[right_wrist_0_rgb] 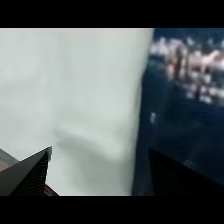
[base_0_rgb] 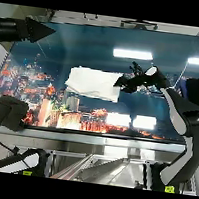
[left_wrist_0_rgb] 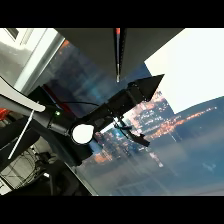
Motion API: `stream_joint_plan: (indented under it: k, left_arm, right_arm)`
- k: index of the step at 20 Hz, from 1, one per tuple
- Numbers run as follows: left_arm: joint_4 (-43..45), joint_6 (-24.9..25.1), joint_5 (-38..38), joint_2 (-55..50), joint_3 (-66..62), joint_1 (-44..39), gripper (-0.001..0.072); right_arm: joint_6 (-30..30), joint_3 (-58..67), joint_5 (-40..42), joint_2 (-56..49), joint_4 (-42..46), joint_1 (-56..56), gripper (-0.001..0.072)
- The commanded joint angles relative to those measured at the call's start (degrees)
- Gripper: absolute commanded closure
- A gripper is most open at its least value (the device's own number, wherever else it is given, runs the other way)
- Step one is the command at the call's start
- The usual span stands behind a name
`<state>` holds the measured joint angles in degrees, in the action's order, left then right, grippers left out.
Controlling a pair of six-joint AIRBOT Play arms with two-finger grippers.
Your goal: Fold the shirts.
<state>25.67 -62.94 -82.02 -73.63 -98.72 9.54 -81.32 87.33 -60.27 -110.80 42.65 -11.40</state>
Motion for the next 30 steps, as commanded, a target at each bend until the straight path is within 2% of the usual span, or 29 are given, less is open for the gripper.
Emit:
stream_joint_plan:
  k: [1,2,3,5,6,7,8,12,14,17,20,23,26,28,30]
  left_arm:
    - [0.13,-0.04,-0.11,0.00,0.02,-0.11,0.0688]
    - [0.13,-0.04,-0.13,0.00,0.02,-0.11,0.0688]
    - [0.13,-0.04,-0.11,0.00,0.02,-0.11,0.0688]
    - [0.11,-0.07,-0.11,0.00,0.02,-0.11,0.0688]
    - [0.11,-0.07,-0.11,0.00,0.02,-0.11,0.0688]
    - [0.11,-0.07,-0.13,0.00,0.02,-0.11,0.0688]
    - [0.11,-0.09,-0.35,0.00,0.02,-0.11,0.0688]
    - [0.11,-0.09,-0.96,0.00,0.02,-0.11,0.0688]
    - [0.09,-0.09,-0.96,0.00,0.02,-0.11,0.0688]
    - [0.09,-0.09,-0.98,0.00,0.02,-0.11,0.0688]
    - [0.11,-0.09,-1.16,0.00,0.02,-0.11,0.0688]
    - [0.09,-0.09,-1.46,0.00,0.02,-0.11,0.0688]
    - [0.09,-0.09,-2.05,0.00,0.02,-0.11,0.0688]
    - [0.11,-0.09,-2.05,0.00,0.02,-0.11,0.0688]
    - [0.11,-0.09,-2.08,0.00,0.02,-0.11,0.0688]
  right_arm:
    - [5.60,-0.22,4.61,-2.14,-7.80,-1.22,0.0018]
    - [7.85,-0.22,5.42,-2.34,-10.99,-1.33,0.0022]
    - [10.40,-0.22,5.68,-2.45,-14.62,-1.44,0.0098]
    - [14.88,-0.22,5.57,-2.56,-20.79,-1.46,0.0400]
    - [15.85,-0.17,5.31,-2.54,-23.02,-1.44,0.0504]
    - [17.77,-0.17,4.52,-2.47,-25.18,-1.42,0.0638]
    - [19.04,-0.17,4.09,-2.19,-26.08,-1.42,0.0696]
    - [20.04,1.36,5.25,2.29,-25.99,1.03,0.0699]
    - [18.27,5.20,5.88,5.09,-25.97,5.62,0.0699]
    - [10.27,12.66,6.14,9.05,-25.86,16.28,0.0699]
    - [-1.60,15.17,5.99,13.79,-25.44,28.87,0.0700]
    - [-15.10,15.17,-1.66,19.32,-16.13,41.97,0.0700]
    - [-17.97,13.70,-12.66,23.98,-7.10,53.35,0.0702]
    - [-18.18,9.51,-15.39,28.74,0.90,58.66,0.0702]
    - [-20.33,0.85,-15.63,35.15,13.27,62.38,0.0702]
